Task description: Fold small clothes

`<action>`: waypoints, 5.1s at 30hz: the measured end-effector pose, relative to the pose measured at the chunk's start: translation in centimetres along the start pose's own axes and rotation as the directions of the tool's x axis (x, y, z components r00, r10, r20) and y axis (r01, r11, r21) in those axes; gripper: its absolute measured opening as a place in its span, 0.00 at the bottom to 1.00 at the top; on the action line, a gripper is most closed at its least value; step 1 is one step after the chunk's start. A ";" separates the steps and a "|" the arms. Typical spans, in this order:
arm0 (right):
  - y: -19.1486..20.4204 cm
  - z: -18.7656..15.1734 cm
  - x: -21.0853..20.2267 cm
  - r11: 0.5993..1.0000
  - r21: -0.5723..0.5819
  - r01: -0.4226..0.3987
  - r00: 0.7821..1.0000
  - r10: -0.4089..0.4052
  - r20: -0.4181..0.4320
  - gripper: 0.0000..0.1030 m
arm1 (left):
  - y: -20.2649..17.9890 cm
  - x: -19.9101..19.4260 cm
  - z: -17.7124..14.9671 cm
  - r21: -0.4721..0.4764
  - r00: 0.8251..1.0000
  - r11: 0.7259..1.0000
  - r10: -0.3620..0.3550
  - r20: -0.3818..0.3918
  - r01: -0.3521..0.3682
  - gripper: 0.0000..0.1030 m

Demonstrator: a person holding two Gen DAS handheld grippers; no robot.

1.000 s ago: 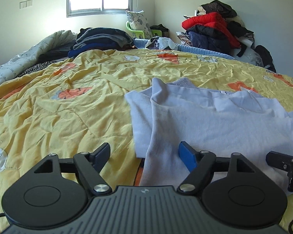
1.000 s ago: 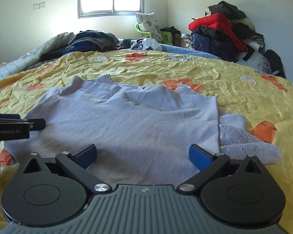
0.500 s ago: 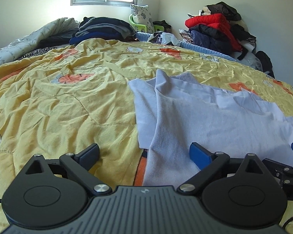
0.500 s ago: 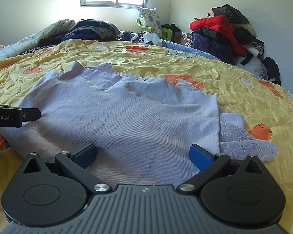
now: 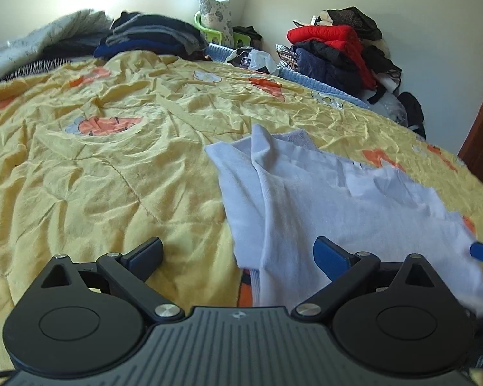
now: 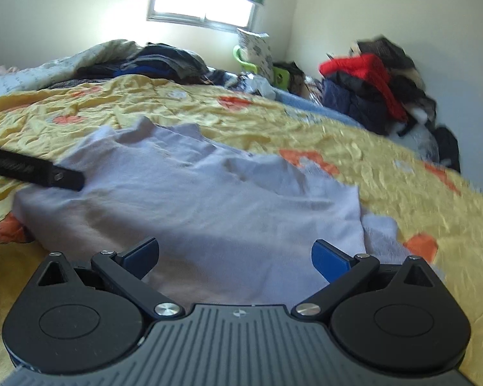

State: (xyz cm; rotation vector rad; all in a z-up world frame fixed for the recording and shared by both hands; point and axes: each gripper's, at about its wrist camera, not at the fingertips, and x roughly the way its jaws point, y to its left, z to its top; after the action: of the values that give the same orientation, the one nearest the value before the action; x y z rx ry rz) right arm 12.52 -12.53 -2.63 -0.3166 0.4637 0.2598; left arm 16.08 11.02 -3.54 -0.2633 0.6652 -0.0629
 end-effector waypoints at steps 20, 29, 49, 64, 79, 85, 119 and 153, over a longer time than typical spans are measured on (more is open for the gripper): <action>11.2 0.5 -1.5 0.910 -0.413 0.027 0.996 0.011 0.088 0.96 | 1.9 7.6 6.8 -0.165 0.923 0.928 -0.357 -0.147 0.333 0.98; 12.8 1.6 1.0 0.897 -0.438 0.054 0.992 0.001 0.125 0.89 | 0.7 9.7 8.3 -0.115 0.912 0.928 -0.369 -0.177 0.353 0.97; 15.7 1.3 1.1 0.837 -0.546 -0.016 0.991 0.085 0.102 0.10 | -1.6 11.1 9.9 0.046 0.981 0.992 -0.106 -0.160 0.115 0.10; 9.3 2.2 -3.1 0.966 -0.241 -0.095 0.968 0.146 0.205 0.05 | -4.4 7.6 11.7 0.057 0.992 0.995 -0.080 -0.095 0.086 0.08; 1.5 1.5 -5.2 0.989 0.039 -0.142 0.961 0.128 0.244 0.06 | -10.3 4.5 13.3 0.071 0.994 0.992 -0.101 -0.033 0.103 0.08; -0.7 0.5 -5.9 0.981 0.116 -0.153 0.963 0.122 0.242 0.06 | -13.4 3.8 13.5 0.088 0.991 0.987 -0.130 -0.023 0.131 0.08; -11.3 -7.1 -3.9 0.769 0.594 -0.235 0.972 0.198 0.129 0.16 | -28.2 10.4 7.7 0.295 0.957 0.924 -0.181 -0.226 0.245 0.09; -14.7 -7.3 -7.2 0.775 0.617 -0.133 0.991 0.104 0.084 0.38 | -15.4 3.4 1.9 0.190 0.991 0.976 -0.084 -0.100 0.102 0.83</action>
State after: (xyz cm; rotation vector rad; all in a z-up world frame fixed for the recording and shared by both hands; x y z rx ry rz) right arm 8.00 -29.85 -1.87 0.3750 0.5002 0.2215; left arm 20.32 -3.89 -0.10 -0.1027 0.7321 -0.2300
